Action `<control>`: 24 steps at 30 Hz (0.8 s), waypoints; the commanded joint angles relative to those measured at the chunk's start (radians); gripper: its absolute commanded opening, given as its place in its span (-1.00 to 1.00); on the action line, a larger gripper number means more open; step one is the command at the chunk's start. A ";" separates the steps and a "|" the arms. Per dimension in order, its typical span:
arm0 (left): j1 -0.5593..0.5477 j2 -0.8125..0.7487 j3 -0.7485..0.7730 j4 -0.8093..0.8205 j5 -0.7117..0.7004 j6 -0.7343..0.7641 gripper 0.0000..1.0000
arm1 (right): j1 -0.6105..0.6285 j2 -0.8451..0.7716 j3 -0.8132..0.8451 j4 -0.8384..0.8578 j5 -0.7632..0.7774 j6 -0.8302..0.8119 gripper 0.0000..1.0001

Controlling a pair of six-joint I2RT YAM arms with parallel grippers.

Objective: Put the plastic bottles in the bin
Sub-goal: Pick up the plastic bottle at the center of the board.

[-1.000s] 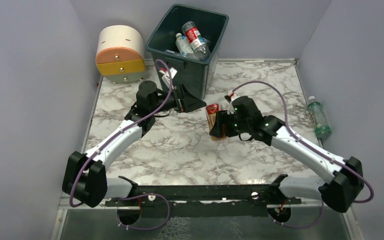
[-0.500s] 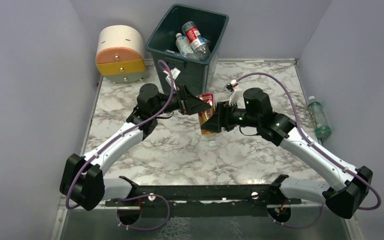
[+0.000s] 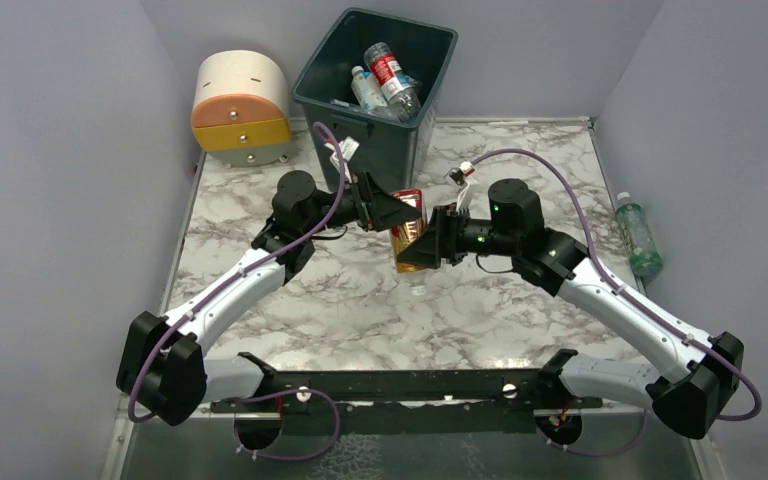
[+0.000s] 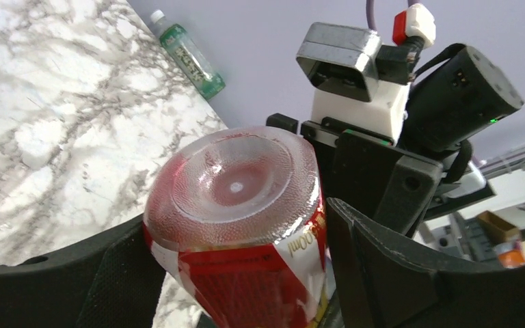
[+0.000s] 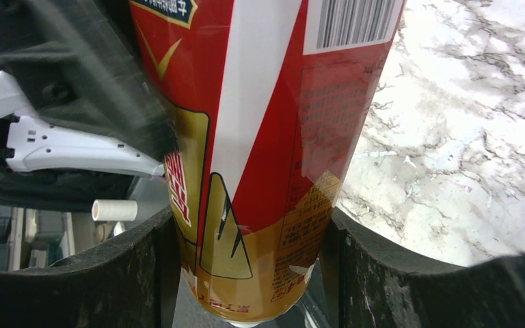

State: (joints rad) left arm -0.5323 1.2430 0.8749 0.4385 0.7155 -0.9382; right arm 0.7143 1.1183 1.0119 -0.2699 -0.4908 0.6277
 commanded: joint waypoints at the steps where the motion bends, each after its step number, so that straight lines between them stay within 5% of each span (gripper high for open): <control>1: -0.011 0.000 0.023 0.043 0.003 -0.009 0.48 | 0.007 -0.032 -0.019 0.032 -0.023 0.018 0.22; 3: -0.011 0.015 0.039 0.043 0.012 -0.013 0.30 | 0.007 -0.040 -0.021 0.033 -0.020 0.021 0.23; 15: -0.014 0.076 0.119 0.043 0.018 -0.025 -0.10 | 0.006 -0.082 -0.015 -0.018 0.009 0.010 0.57; 24: -0.009 0.134 0.223 0.035 0.024 -0.002 -0.14 | 0.007 -0.204 0.056 -0.254 0.172 -0.029 0.99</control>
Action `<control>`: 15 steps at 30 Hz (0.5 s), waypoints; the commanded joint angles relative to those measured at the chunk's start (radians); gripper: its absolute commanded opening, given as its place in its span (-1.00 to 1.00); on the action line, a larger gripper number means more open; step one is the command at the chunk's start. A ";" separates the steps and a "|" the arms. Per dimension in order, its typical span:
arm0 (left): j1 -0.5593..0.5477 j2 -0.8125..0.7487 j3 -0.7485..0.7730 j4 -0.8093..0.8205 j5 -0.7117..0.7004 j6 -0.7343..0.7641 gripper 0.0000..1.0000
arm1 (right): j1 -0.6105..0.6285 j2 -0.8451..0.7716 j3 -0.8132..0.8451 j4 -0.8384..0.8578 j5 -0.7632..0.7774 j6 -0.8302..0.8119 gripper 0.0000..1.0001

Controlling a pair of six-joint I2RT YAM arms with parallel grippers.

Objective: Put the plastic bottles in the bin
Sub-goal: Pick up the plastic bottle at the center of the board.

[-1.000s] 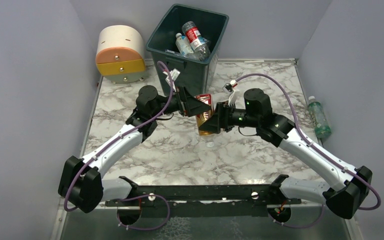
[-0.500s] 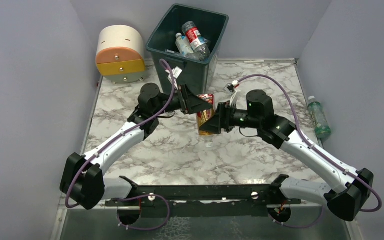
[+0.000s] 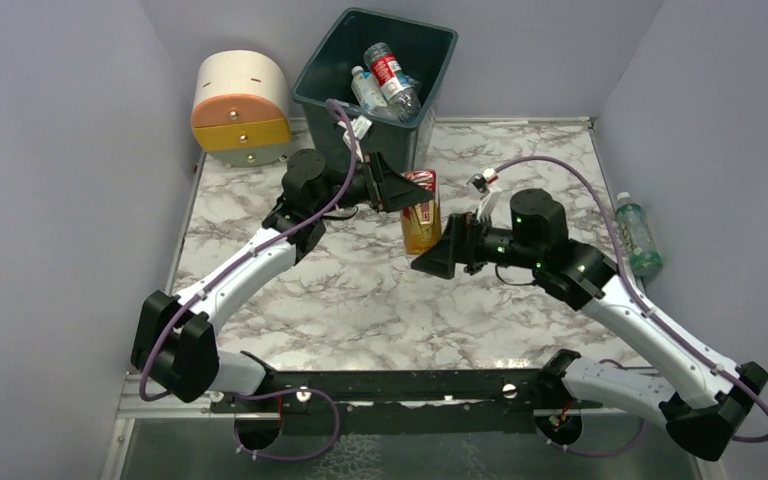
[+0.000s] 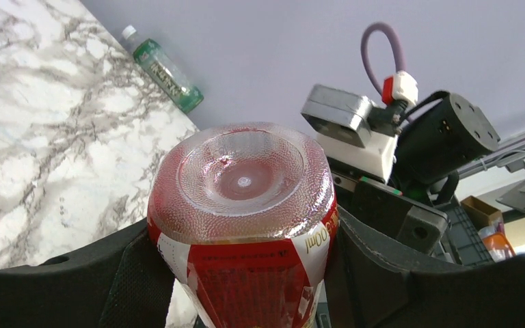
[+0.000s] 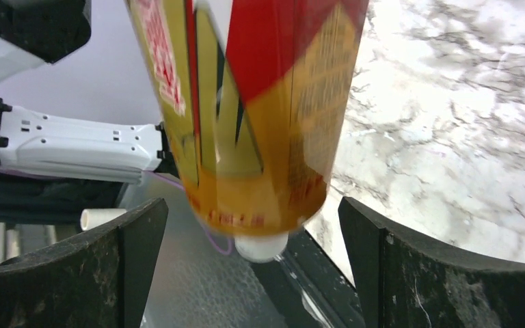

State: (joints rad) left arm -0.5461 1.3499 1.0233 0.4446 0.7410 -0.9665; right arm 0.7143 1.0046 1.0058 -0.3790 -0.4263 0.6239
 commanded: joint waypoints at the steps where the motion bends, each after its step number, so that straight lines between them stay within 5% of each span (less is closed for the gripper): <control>1: 0.007 0.039 0.094 0.025 -0.004 0.036 -0.14 | 0.007 -0.111 0.073 -0.177 0.126 -0.030 0.99; 7: 0.059 0.145 0.283 -0.010 0.019 0.059 -0.14 | 0.006 -0.197 0.093 -0.299 0.169 -0.043 0.99; 15: 0.221 0.384 0.770 -0.061 0.005 0.068 -0.13 | 0.006 -0.262 -0.016 -0.260 0.139 0.011 0.99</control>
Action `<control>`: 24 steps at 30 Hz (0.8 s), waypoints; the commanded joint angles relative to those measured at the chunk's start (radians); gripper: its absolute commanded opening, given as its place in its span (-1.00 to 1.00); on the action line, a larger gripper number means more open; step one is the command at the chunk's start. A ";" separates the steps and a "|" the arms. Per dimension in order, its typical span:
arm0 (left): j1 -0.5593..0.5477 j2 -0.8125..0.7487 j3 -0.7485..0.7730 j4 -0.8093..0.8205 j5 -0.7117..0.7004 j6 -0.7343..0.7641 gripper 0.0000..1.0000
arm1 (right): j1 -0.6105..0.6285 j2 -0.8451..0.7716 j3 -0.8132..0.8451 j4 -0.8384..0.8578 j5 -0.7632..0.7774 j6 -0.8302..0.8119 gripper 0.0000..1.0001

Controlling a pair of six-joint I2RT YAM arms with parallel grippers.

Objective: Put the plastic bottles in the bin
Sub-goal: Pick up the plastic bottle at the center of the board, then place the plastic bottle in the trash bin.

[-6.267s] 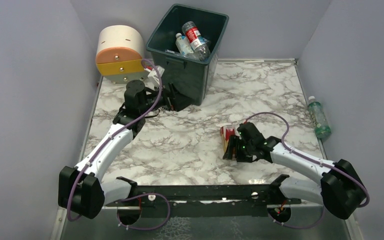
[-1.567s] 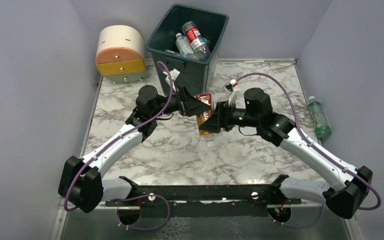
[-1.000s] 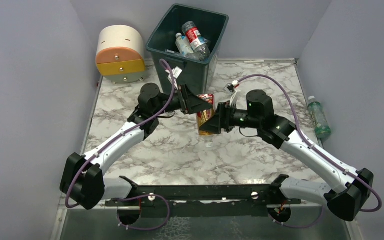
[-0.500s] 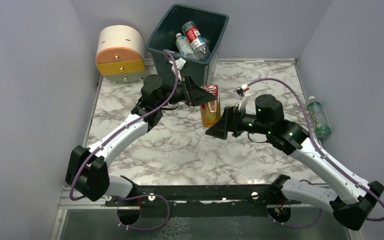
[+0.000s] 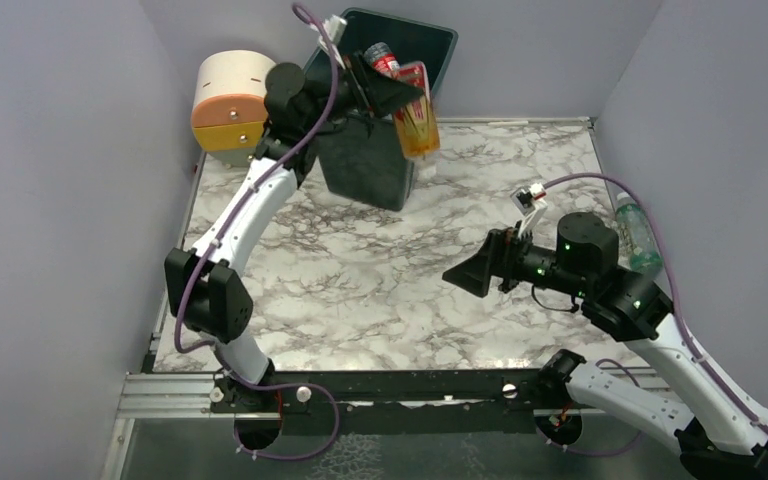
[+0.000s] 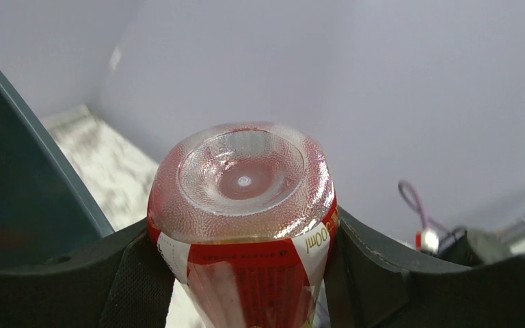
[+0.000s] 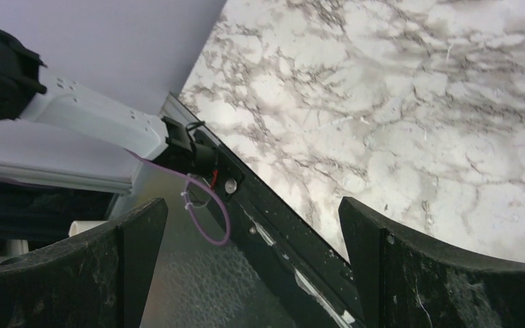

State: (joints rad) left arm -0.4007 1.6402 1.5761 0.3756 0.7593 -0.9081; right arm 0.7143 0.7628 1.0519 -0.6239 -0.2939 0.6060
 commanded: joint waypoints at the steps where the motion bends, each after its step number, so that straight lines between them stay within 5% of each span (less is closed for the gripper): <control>1: 0.095 0.133 0.290 0.011 -0.037 0.006 -0.12 | 0.006 -0.025 -0.080 -0.004 0.000 0.037 0.99; 10: 0.216 0.457 0.762 0.049 -0.175 -0.022 -0.05 | 0.006 -0.020 -0.164 0.046 -0.038 0.054 0.99; 19: 0.270 0.471 0.657 0.049 -0.206 0.150 0.04 | 0.007 -0.003 -0.177 0.077 -0.046 0.070 0.99; 24: 0.278 0.473 0.584 0.009 -0.177 0.200 0.45 | 0.007 0.026 -0.162 0.072 -0.012 0.058 0.99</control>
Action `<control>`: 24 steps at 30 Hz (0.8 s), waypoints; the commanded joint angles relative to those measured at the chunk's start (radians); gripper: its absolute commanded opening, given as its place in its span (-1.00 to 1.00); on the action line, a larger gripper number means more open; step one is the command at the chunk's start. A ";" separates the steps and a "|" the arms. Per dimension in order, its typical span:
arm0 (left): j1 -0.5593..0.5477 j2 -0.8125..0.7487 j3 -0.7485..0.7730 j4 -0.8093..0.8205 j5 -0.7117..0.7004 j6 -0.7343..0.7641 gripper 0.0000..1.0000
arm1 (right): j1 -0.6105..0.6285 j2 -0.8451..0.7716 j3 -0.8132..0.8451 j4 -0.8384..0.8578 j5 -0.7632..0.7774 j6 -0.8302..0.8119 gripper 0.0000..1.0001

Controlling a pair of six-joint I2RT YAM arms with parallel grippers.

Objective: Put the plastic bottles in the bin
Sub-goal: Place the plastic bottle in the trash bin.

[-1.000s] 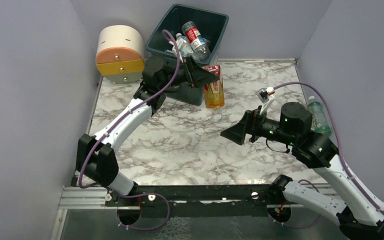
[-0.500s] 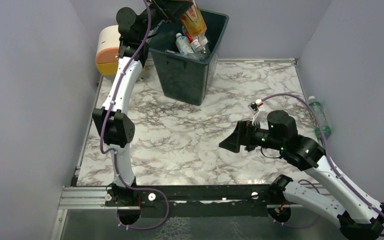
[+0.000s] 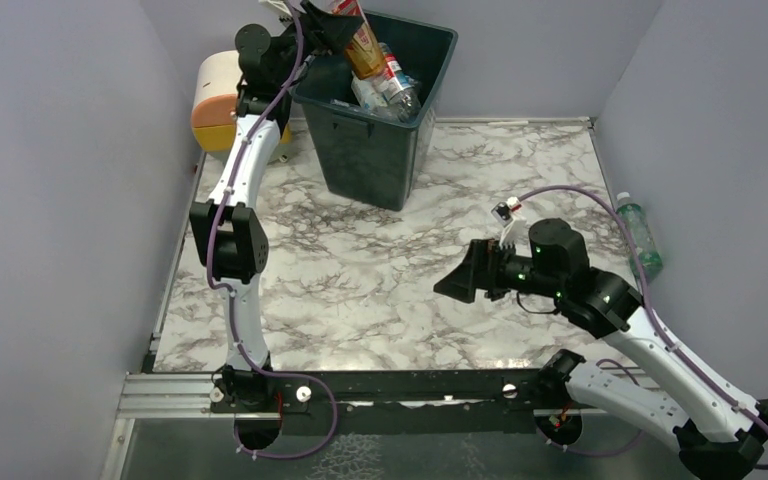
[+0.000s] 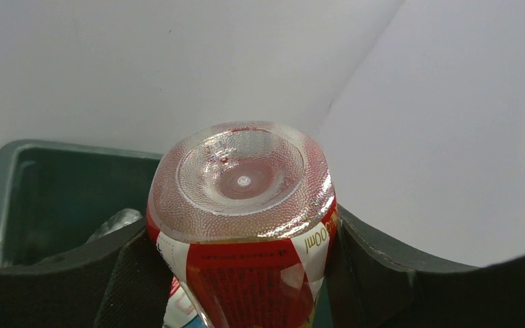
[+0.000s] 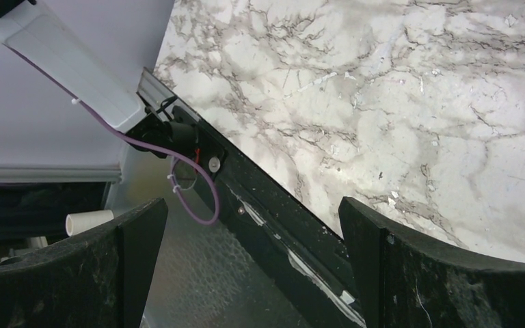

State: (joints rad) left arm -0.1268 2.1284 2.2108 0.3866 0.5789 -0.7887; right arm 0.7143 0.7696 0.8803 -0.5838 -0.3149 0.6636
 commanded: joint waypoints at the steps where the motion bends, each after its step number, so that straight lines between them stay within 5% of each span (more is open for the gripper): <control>1: 0.004 -0.016 -0.066 -0.004 0.012 0.088 0.51 | 0.006 0.030 0.012 0.028 0.013 -0.003 0.99; 5: 0.007 0.001 -0.040 -0.056 0.042 0.117 0.97 | 0.007 0.065 0.019 0.009 0.041 -0.021 0.99; 16: 0.025 -0.117 -0.024 -0.209 0.065 0.172 0.98 | 0.006 0.199 0.103 -0.188 0.342 -0.003 0.99; 24: 0.069 -0.433 -0.330 -0.151 0.161 0.106 0.98 | 0.005 0.394 0.256 -0.436 0.719 0.147 0.99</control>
State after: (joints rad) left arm -0.0788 1.8923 1.9972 0.1719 0.6552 -0.6540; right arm 0.7143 1.0870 1.0462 -0.8417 0.1352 0.7212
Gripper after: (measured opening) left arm 0.989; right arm 0.993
